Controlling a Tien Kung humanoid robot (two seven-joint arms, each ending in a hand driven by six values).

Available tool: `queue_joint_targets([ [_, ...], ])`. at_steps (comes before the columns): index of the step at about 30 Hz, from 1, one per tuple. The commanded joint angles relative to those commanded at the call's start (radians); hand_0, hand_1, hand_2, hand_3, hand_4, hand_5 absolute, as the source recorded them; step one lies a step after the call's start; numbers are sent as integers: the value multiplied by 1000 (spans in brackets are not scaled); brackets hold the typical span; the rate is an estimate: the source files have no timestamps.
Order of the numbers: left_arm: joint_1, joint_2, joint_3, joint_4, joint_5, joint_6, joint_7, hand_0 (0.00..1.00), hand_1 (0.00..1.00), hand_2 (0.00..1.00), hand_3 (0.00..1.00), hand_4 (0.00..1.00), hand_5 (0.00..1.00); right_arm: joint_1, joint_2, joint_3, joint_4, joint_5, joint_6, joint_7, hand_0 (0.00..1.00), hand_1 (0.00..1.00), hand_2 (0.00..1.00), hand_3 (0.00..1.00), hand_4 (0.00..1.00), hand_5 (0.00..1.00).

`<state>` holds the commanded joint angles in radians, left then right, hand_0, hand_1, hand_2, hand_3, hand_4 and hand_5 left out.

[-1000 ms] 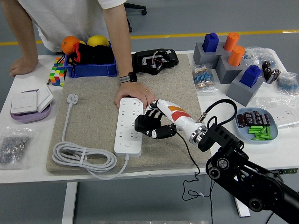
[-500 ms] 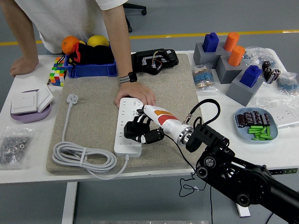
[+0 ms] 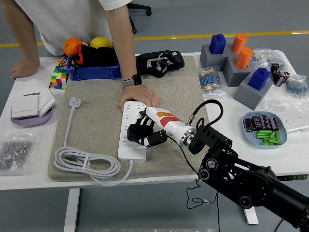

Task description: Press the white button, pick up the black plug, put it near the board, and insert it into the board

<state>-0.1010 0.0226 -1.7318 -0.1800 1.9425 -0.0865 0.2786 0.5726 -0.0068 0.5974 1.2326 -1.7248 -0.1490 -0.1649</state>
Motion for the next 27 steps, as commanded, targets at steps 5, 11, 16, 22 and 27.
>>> queue_joint_targets([
  [5,-1,0,-1,0,2,0,0,624,630,635,694,559,398,1,0,-4,-8,2,4,2,428,388,413,465,760,2],
  [11,-1,-1,-1,0,5,0,0,624,630,635,694,560,399,2,3,-6,-20,3,4,6,425,387,410,467,762,2],
  [16,0,-2,-1,0,5,0,0,624,629,635,695,560,398,1,4,-6,-28,1,2,10,423,385,410,469,762,2],
  [22,0,-2,0,0,2,0,0,624,630,635,694,560,399,1,5,-6,-34,-2,2,11,422,384,409,470,760,2],
  [27,-1,-2,-1,0,2,0,0,624,630,636,693,559,398,2,4,-2,-38,-6,3,12,422,384,408,471,761,2],
])
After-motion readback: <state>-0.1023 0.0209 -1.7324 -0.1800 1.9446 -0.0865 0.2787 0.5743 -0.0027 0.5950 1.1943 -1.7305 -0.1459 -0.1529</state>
